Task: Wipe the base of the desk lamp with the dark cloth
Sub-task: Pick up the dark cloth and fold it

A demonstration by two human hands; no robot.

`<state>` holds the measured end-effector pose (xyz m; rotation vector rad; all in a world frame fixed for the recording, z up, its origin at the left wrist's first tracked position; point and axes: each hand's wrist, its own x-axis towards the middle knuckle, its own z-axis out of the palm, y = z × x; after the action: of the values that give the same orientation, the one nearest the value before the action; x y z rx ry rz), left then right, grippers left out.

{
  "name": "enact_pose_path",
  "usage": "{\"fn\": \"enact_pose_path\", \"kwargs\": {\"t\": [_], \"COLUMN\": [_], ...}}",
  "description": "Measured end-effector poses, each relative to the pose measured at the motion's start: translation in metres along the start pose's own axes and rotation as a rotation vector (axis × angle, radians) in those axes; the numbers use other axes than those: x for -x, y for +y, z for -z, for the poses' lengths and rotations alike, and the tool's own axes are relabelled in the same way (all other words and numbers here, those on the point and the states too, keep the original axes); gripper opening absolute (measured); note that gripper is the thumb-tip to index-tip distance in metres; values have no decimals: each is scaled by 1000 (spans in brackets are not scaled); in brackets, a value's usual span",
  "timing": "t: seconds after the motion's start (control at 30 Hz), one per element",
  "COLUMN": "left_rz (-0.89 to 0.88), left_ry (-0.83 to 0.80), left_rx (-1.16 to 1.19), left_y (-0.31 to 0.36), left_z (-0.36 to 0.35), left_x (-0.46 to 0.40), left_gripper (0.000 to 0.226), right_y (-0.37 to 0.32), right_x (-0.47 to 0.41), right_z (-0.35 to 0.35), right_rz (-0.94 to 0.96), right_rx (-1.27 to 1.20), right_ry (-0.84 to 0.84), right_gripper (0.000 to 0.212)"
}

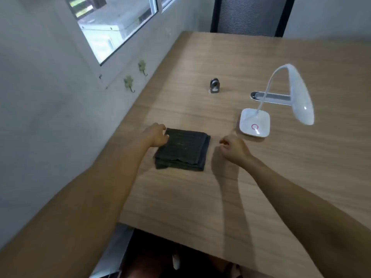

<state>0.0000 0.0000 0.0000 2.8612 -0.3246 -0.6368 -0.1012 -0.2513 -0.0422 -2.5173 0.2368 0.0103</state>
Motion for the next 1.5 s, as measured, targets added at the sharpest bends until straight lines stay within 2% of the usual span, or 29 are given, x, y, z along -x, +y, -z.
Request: {"fn": "enact_pose_path", "kwargs": {"t": [0.17, 0.37, 0.53, 0.63, 0.77, 0.8, 0.9, 1.03, 1.17, 1.33, 1.5], "left_rz": [-15, -80, -90, -104, -122, -119, -134, -180, -188, -206, -219], "left_ry": [36, 59, 34, 81, 80, 61, -34, -166, -276, -426, -501], "left_rx": [133, 160, 92, 34, 126, 161, 233, 305, 336, 381, 486], "left_y": [-18, -14, -6, -4, 2, 5, 15, 44, 91, 153, 201], "left_z": [-10, -14, -19, -16, -2, 3, 16, 29, 34, 25, 10], "left_x": [-3, -27, -43, -45, -44, -44, -44, -43, -43, -41, -39], "left_gripper": [59, 54, 53, 35, 9, 3, 16, 4, 4, 9, 18], "right_y": [-31, -32, -40, -44, -45, -46, -42, -21, 9, 53, 91], "right_x": [-21, -42, -51, -53, -47, -43, -30, -9, 10, 34, 49], "right_z": [-26, -42, -42, -38, -25, -21, -7, 20, 51, 94, 124], "right_rz": [-31, -129, -171, -206, -258, -276, -318, -400, -420, -470, -494], "right_rx": [97, 140, 123, 17, -234, -329, -553, -767, -805, -863, -891], "right_ry": [-121, -110, -143, -127, -51, -45, -41, -45, -9, 70, 190], "right_gripper": [32, 55, 29, 24, 12, 14, 23, 18, 9, 17, 23]}}
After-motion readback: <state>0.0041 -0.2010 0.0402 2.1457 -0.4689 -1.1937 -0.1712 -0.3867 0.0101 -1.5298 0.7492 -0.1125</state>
